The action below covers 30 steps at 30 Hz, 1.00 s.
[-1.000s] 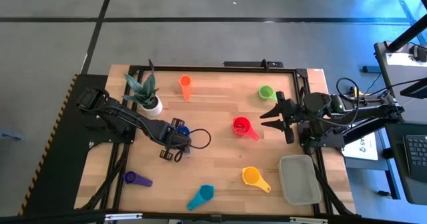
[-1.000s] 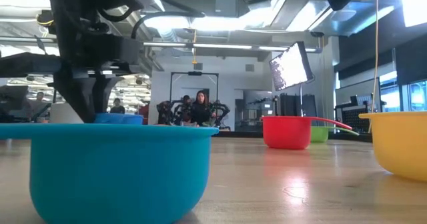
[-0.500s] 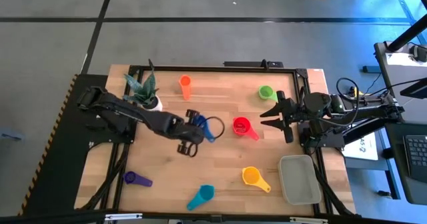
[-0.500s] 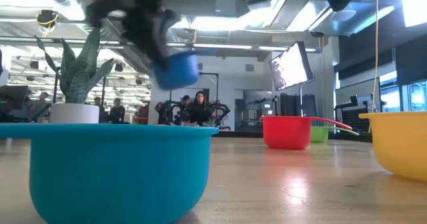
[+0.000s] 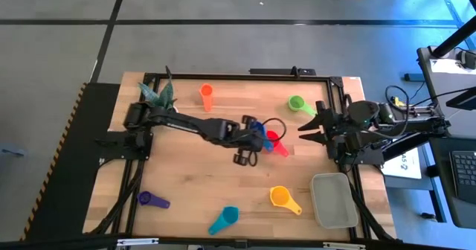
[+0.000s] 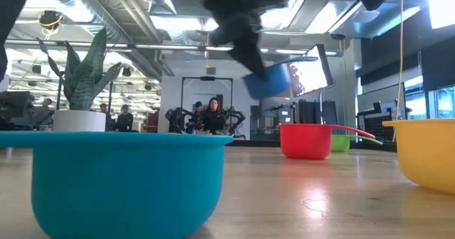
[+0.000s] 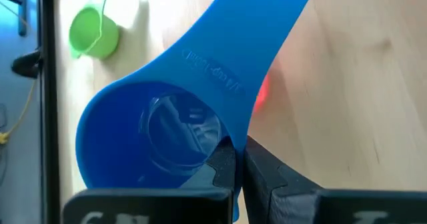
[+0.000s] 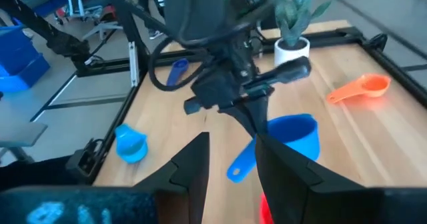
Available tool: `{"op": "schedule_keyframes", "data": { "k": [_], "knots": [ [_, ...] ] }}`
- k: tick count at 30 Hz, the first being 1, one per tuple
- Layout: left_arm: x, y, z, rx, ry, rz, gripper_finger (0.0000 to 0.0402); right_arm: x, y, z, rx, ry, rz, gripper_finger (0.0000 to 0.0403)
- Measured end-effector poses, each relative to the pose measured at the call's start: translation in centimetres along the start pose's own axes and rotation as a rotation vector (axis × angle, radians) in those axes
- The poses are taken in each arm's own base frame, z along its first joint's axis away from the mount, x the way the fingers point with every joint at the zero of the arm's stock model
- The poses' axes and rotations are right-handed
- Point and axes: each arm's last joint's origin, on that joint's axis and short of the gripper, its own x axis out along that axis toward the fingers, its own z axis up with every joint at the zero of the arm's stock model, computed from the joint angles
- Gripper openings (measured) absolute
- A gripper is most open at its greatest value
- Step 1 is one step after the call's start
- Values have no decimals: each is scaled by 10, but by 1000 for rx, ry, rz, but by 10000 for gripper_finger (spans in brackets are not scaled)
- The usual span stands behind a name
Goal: Nest measuring cups in basket
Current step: Stack the dark blue measuring cup on top of the red measuring cup
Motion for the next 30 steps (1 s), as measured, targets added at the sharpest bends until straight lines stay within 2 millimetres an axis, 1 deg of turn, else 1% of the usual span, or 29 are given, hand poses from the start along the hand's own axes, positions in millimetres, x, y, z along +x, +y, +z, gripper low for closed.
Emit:
{"op": "schedule_keyframes", "data": {
  "k": [2,6,8,12,17,22,30],
  "knots": [
    [5,3,9,-12,-18,-5,3,-7,0,-2,12,6,5,123],
    [6,6,23,-25,-79,-34,3,-20,-1,-4,32,-10,12,123],
    [10,6,26,-33,-91,-46,2,-24,-1,-5,32,-9,11,123],
    [26,4,22,-75,-76,-104,2,-27,-2,-7,32,-2,10,123],
    [46,3,18,-87,-56,-99,2,-26,-2,-9,31,20,5,123],
    [54,8,19,-117,-101,-103,2,-26,-3,-12,32,55,3,123],
    [62,19,9,-154,-69,-128,2,-26,-3,-13,32,66,1,123]
  ]
}}
